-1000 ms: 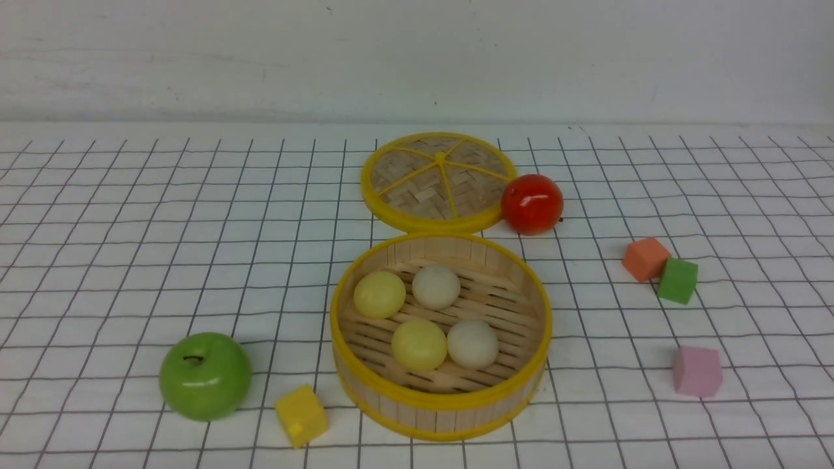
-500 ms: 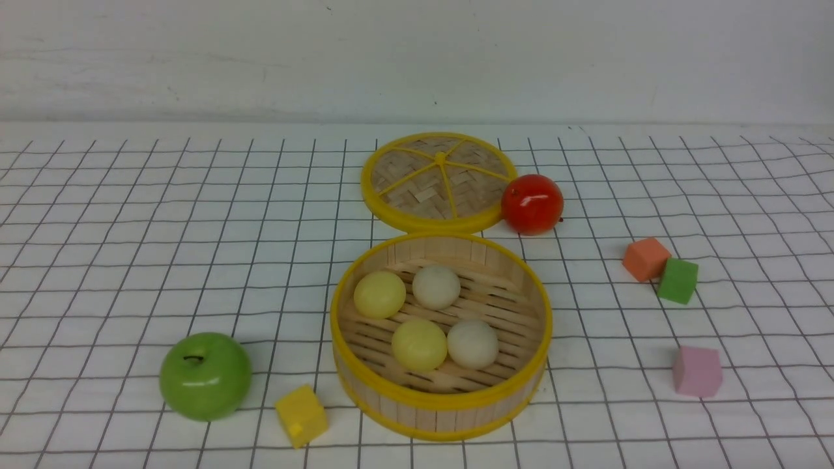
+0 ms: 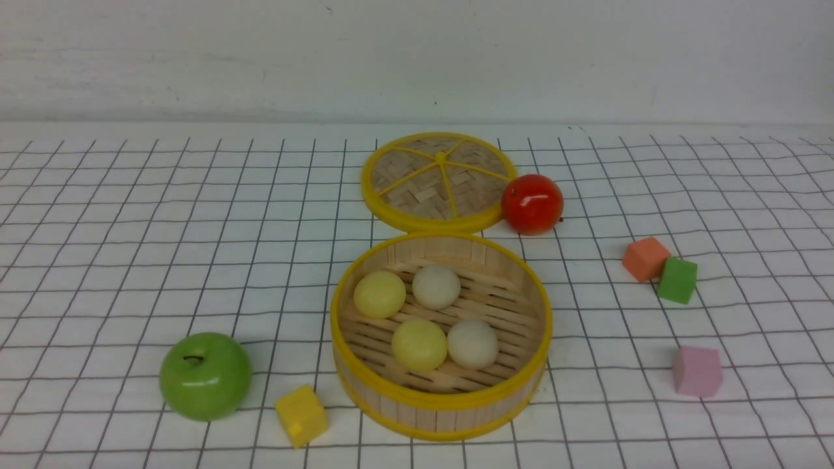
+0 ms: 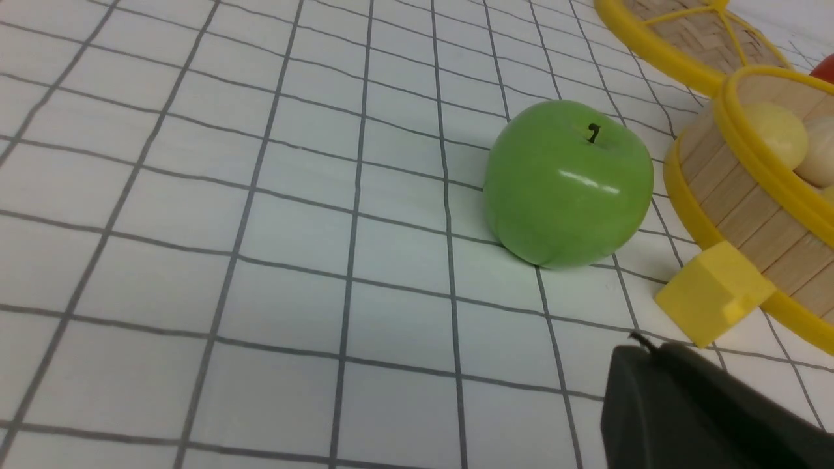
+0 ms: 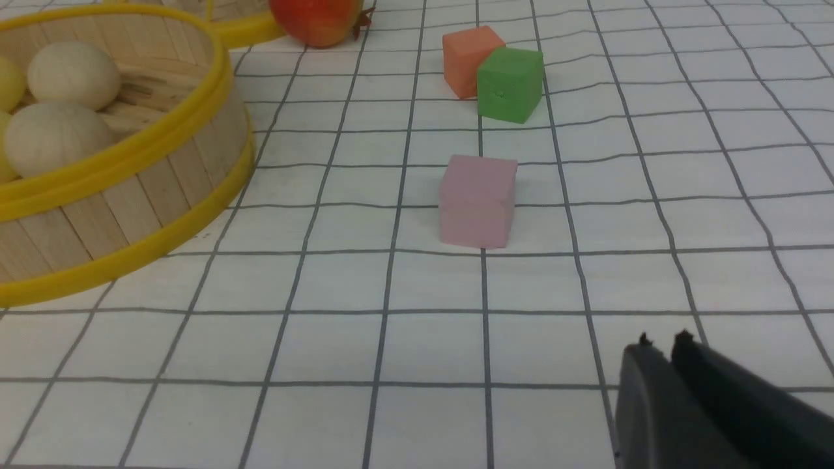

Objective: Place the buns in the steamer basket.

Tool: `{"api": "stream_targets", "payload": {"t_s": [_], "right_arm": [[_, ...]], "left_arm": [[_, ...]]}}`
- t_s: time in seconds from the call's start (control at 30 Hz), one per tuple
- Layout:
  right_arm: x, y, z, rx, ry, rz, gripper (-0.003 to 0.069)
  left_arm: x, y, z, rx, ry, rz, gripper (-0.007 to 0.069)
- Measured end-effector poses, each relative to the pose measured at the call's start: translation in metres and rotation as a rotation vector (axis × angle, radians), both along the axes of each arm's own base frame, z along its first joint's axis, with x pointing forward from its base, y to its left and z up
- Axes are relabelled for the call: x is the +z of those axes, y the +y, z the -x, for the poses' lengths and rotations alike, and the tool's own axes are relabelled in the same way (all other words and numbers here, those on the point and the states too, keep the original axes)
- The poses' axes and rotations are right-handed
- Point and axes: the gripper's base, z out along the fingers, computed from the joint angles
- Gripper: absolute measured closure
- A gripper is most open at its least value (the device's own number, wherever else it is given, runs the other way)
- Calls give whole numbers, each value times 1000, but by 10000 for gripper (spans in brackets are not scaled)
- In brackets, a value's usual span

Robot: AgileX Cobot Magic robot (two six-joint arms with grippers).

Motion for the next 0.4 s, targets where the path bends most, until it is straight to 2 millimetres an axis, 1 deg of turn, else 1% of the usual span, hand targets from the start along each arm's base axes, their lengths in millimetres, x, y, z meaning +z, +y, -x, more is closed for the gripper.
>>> {"api": "stream_targets", "payload": {"t_s": [0.4], "right_arm": [[0, 0, 0, 0, 0, 0, 606]], "left_arm": [[0, 0, 0, 0, 0, 0, 634]]}}
